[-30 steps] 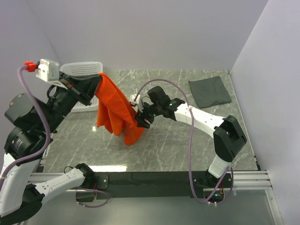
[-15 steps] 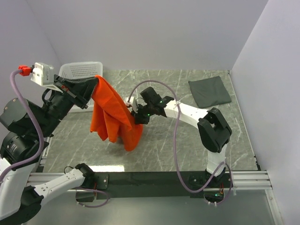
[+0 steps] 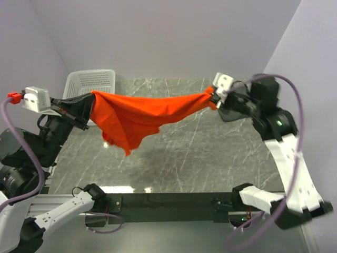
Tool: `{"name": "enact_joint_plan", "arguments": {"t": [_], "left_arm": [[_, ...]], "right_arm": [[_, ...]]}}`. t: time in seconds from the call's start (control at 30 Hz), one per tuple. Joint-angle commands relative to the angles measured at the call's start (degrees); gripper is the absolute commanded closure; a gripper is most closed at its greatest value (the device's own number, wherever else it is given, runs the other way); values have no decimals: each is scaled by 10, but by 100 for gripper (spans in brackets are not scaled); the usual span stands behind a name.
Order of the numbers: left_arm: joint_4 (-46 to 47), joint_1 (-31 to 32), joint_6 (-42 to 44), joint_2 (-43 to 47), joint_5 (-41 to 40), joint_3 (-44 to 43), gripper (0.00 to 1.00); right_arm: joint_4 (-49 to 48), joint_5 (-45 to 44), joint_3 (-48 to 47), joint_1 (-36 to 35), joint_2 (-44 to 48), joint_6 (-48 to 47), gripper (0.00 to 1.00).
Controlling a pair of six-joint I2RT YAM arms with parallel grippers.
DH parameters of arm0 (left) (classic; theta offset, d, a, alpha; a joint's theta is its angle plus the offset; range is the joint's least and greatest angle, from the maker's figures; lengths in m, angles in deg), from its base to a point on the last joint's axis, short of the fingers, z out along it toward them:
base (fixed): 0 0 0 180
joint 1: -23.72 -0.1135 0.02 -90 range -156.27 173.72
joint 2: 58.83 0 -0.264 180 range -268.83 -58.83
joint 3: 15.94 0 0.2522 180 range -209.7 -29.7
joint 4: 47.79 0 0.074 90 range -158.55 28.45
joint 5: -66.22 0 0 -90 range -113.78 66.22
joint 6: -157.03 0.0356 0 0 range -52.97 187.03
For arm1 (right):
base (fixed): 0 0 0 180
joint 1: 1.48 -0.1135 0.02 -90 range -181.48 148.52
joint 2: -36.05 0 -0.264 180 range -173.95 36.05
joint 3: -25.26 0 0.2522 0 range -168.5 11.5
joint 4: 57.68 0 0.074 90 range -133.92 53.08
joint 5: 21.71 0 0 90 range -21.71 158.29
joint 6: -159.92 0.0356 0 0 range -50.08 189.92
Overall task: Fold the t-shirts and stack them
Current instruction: Flatten the tshirt out
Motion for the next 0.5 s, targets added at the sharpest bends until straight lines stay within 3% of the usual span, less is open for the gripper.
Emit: {"name": "enact_joint_plan", "arguments": {"t": [0.0, 0.2, 0.47], "left_arm": [[54, 0, 39, 3, -27, 28, 99], [62, 0, 55, 28, -26, 55, 99], [85, 1, 47, 58, 75, 69, 99]], "right_arm": [[81, -35, -23, 7, 38, -22, 100], [102, -103, -25, 55, 110, -39, 100], [178, -48, -10, 74, 161, -73, 100]]}}
